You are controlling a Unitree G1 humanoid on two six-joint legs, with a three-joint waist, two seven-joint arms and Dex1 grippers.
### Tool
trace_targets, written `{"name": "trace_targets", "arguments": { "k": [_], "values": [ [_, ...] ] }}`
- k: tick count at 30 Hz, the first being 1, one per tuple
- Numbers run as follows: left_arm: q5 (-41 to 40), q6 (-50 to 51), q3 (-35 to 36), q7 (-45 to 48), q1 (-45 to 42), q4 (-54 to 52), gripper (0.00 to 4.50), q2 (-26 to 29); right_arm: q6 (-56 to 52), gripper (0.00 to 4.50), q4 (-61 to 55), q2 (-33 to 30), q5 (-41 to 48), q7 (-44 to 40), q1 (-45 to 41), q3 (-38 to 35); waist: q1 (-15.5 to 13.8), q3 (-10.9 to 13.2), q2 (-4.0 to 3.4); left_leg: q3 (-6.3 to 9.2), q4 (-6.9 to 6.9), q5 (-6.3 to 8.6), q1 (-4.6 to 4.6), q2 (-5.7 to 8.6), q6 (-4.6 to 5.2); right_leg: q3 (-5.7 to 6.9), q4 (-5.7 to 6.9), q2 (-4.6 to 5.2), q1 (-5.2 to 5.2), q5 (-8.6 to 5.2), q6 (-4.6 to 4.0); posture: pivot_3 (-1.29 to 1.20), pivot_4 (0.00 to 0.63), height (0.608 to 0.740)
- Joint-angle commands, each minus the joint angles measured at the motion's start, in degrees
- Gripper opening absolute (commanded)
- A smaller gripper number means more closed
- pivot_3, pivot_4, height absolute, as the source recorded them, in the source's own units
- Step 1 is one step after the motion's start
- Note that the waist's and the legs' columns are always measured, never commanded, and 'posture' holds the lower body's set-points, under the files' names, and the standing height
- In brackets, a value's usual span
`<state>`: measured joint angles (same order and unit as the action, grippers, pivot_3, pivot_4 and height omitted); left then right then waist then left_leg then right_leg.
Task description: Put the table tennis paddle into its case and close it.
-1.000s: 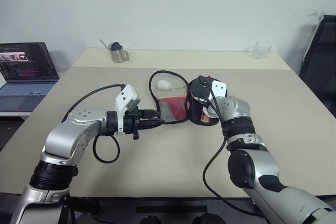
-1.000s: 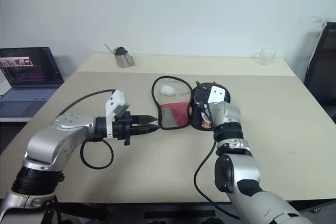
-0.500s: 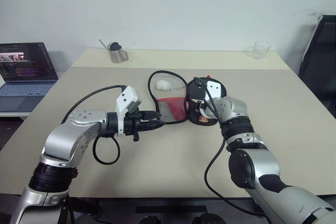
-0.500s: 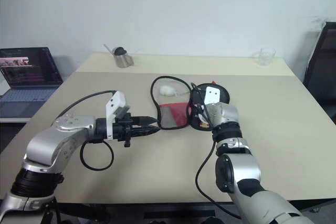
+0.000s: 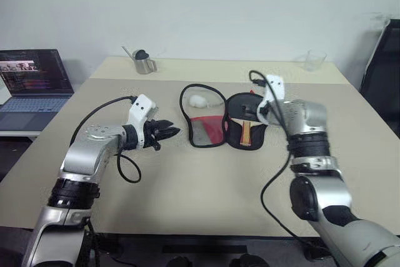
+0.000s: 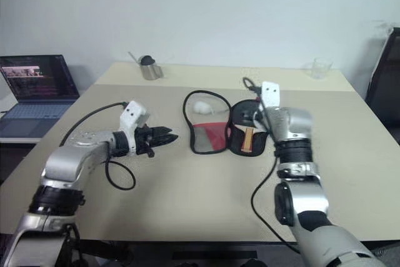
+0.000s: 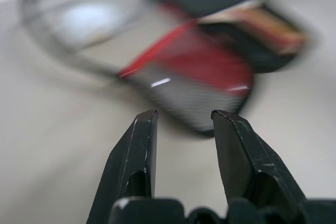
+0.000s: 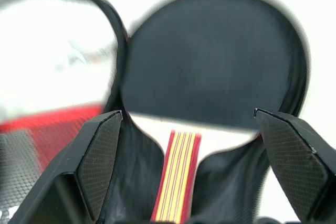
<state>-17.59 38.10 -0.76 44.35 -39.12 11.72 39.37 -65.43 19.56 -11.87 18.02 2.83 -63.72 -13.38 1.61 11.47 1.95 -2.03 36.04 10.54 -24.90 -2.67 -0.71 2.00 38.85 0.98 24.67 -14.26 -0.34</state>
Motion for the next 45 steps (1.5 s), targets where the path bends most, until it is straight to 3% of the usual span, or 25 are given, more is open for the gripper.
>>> {"name": "trace_targets", "arguments": {
  "k": [1, 6, 17, 27, 45],
  "values": [
    [4.75, -2.87, 0.69, -6.47, -4.38, 10.19, 1.78, -1.92, -2.94, 4.44, -12.38, -6.39, 5.16, -11.54, 2.14, 3.16, -0.03, 0.0, 0.0, 0.0, 0.0, 0.0, -0.01, 0.0, 0.0, 0.0, -0.01, 0.0, 0.0, 0.0, 0.0, 0.0, 0.15, 0.74],
    [11.75, -11.25, -2.63, -10.24, -12.4, 30.05, 1.78, -5.95, -4.35, 4.44, -20.52, -12.17, 6.76, -16.67, 5.72, 4.04, 0.01, -0.01, 0.02, -0.02, 0.01, 0.0, 0.0, 0.01, 0.0, 0.03, 0.01, 0.0, 0.0, -0.01, 0.01, 0.0, 0.15, 0.74],
    [17.95, -25.2, -2.9, -14.95, -25.2, 57.74, 1.78, -14.6, -2.94, 4.44, -23.84, -13.0, 5.64, -17.73, 7.55, 4.4, -0.01, -0.01, 0.04, -0.31, 0.02, 0.0, 0.0, 0.04, 0.0, 0.03, 0.02, 0.06, 0.02, 0.0, 0.01, 0.0, 0.15, 0.74],
    [20.09, -27.29, -0.98, -18.51, -30.04, 63.49, 1.78, -18.47, -2.1, 4.44, -22.62, -12.53, 4.83, -16.15, 6.75, 2.77, -0.3, -0.02, 0.05, -0.32, 0.12, -0.08, 0.01, 0.06, 0.07, 0.12, 0.09, 0.08, -0.03, 0.03, 0.07, 0.0, 0.15, 0.74],
    [21.15, -31.79, 2.41, -18.37, -35.19, 64.09, 1.78, -23.47, -1.36, 4.44, -22.64, -12.16, 4.4, -14.21, 7.46, 1.84, -0.07, -0.01, 0.07, -0.48, 0.02, -0.07, -0.01, 0.06, 0.06, 0.12, 0.05, 0.09, 0.02, 0.03, 0.07, 0.0, 0.15, 0.74]
  ]
}}
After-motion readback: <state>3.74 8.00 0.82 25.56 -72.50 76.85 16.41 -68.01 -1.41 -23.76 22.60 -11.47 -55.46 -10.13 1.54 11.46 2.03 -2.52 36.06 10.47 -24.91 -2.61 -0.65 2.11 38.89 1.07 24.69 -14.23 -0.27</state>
